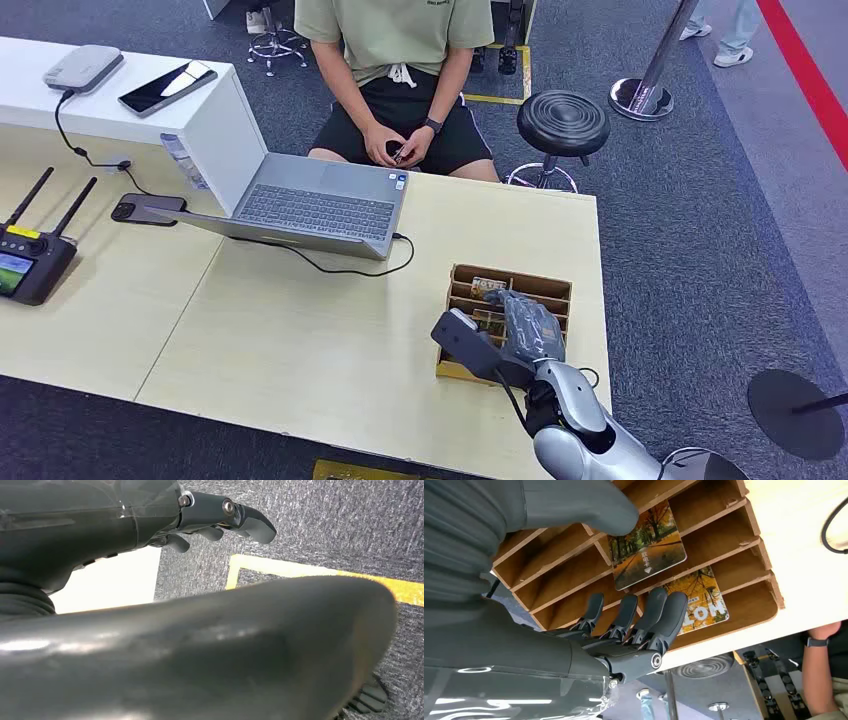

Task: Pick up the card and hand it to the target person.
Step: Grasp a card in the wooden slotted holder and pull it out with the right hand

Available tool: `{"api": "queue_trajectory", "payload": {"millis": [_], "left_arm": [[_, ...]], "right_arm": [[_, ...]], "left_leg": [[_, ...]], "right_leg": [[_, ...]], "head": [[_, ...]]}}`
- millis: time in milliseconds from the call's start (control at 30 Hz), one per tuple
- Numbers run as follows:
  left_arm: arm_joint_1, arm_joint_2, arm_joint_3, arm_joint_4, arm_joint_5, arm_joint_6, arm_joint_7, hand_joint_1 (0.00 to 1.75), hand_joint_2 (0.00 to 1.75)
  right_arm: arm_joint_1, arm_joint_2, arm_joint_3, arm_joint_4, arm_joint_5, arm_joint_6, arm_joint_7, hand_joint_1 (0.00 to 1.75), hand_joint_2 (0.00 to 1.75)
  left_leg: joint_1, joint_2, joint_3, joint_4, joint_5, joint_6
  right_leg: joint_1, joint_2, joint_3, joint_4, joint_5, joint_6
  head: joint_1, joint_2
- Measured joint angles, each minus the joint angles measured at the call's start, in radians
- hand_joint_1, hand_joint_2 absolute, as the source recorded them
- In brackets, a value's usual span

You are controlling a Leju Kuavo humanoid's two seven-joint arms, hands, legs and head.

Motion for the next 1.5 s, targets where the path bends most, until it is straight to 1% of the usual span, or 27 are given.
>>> {"api": "queue_trajectory", "payload": {"millis": [200, 400, 700, 900, 1000, 1167, 1500], "left_arm": [[0.000, 0.000, 0.000, 0.000, 0.000, 0.000, 0.000, 0.00, 0.00], [0.000, 0.000, 0.000, 0.000, 0.000, 0.000, 0.000, 0.00, 0.00], [0.000, -0.001, 0.000, 0.000, 0.000, 0.000, 0.000, 0.00, 0.00], [0.000, -0.002, 0.000, 0.000, 0.000, 0.000, 0.000, 0.00, 0.00], [0.000, -0.003, 0.000, 0.000, 0.000, 0.000, -0.002, 0.00, 0.00], [0.000, -0.003, 0.000, 0.000, 0.000, 0.000, -0.003, 0.00, 0.00], [0.000, -0.004, 0.000, 0.000, 0.001, -0.001, -0.003, 0.00, 0.00]], "right_arm": [[0.004, -0.002, 0.001, -0.001, 0.000, 0.002, 0.000, 0.82, 1.75], [0.005, -0.002, 0.002, -0.001, 0.001, 0.019, -0.001, 0.88, 1.75], [0.003, 0.001, 0.003, -0.001, 0.003, 0.039, -0.007, 0.91, 1.75], [0.003, 0.003, 0.004, -0.001, 0.003, 0.039, -0.009, 0.89, 1.75], [0.004, 0.003, 0.005, -0.001, 0.002, 0.043, -0.010, 0.91, 1.75], [0.005, 0.003, 0.007, -0.001, 0.003, 0.050, -0.010, 0.87, 1.75], [0.004, 0.003, 0.017, -0.001, 0.009, 0.054, -0.010, 0.89, 1.75]], "left_leg": [[0.000, 0.000, 0.000, 0.000, 0.000, 0.000], [0.000, 0.000, 0.000, 0.000, 0.000, 0.000], [0.000, 0.000, 0.000, 0.000, 0.000, 0.000], [0.000, 0.000, 0.000, 0.000, 0.000, 0.000], [0.000, 0.000, 0.000, 0.000, 0.000, 0.000], [0.000, 0.000, 0.000, 0.000, 0.000, 0.000], [0.000, 0.000, 0.000, 0.000, 0.000, 0.000]], "right_leg": [[0.000, 0.000, 0.000, 0.000, 0.000, 0.000], [0.000, 0.000, 0.000, 0.000, 0.000, 0.000], [0.000, 0.000, 0.000, 0.000, 0.000, 0.000], [0.000, 0.000, 0.000, 0.000, 0.000, 0.000], [0.000, 0.000, 0.000, 0.000, 0.000, 0.000], [0.000, 0.000, 0.000, 0.000, 0.000, 0.000], [0.000, 0.000, 0.000, 0.000, 0.000, 0.000]], "head": [[0.000, 0.000], [0.000, 0.000], [0.000, 0.000], [0.000, 0.000], [0.000, 0.000], [0.000, 0.000], [0.000, 0.000]]}}
